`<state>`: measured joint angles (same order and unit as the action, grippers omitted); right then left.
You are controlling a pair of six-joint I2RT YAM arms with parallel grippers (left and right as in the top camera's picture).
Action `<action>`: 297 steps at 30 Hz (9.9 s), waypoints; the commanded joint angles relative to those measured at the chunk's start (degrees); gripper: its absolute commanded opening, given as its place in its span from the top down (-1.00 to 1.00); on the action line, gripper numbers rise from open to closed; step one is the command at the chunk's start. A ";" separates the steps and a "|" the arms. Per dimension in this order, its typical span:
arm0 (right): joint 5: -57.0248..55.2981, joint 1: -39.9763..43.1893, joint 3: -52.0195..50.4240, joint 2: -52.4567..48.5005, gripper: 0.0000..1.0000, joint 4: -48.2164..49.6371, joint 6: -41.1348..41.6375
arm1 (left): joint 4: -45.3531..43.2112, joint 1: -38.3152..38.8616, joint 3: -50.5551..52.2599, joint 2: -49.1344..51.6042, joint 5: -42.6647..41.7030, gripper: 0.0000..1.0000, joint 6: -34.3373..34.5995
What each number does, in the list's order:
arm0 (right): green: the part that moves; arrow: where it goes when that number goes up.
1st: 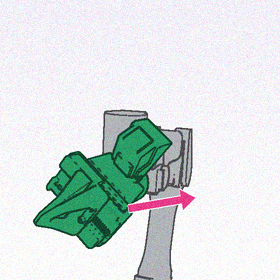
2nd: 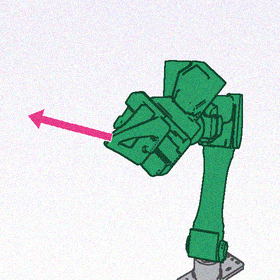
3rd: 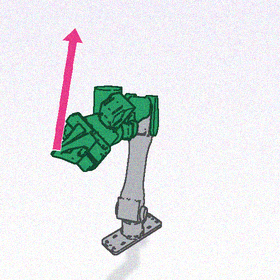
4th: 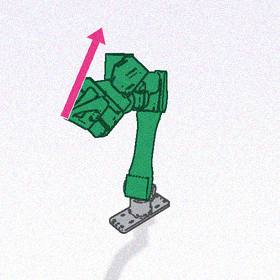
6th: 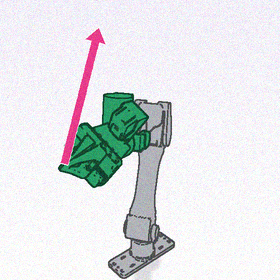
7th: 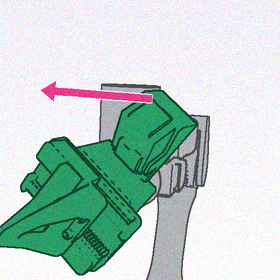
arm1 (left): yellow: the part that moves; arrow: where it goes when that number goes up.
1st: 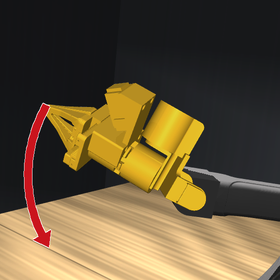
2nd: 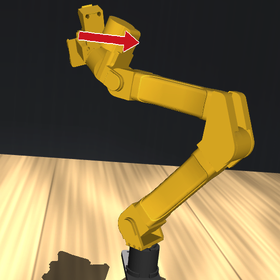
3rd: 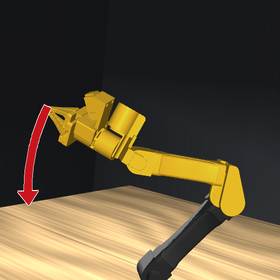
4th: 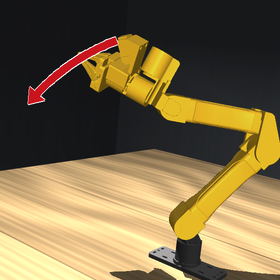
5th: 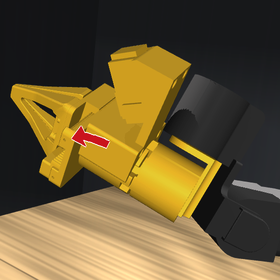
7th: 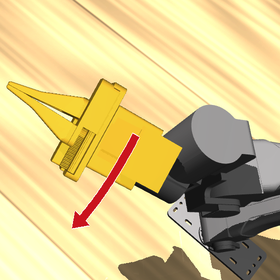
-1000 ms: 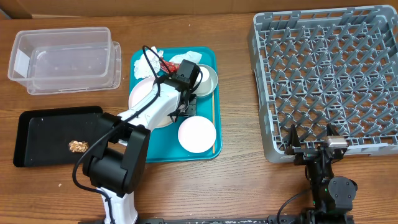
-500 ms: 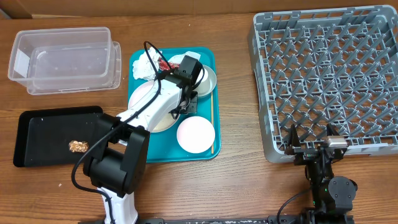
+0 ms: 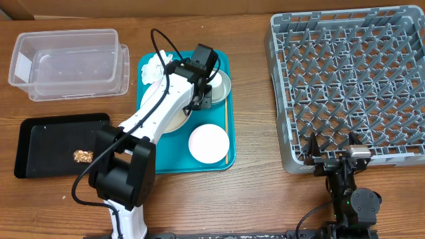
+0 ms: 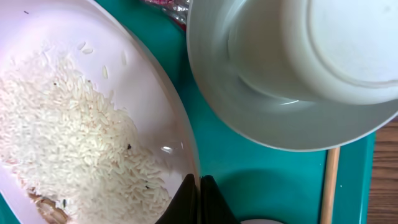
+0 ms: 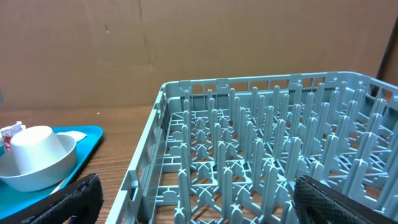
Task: Sort waste into correct bins and load items into the dishwasher
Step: 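Grasp the rim of the white rice plate with the left gripper, then lift the plate and carry it over the black tray, then tilt the white plate with the left gripper to pour rice onto the black tray, then carry the emptied white plate back and set it on the teal tray, then move the left gripper to the crumpled white napkin and grasp it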
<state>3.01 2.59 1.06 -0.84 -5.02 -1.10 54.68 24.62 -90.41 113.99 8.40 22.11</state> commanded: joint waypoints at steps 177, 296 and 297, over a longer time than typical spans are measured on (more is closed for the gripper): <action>0.04 0.15 -0.59 0.61 -1.00 0.39 -0.22 | 24.00 -11.04 -13.88 -13.33 -17.14 0.92 -3.56; 0.04 0.15 -0.59 0.61 -1.00 0.42 -0.22 | 13.29 -16.39 -31.43 25.40 -2.27 -0.29 -15.58; 0.04 0.15 -0.59 0.61 -1.00 0.42 -0.22 | 11.98 -16.39 -30.99 25.40 -2.29 -0.29 -15.98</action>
<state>3.01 2.59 1.06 -0.84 -4.99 -1.13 68.99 7.88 -122.74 139.33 6.63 8.75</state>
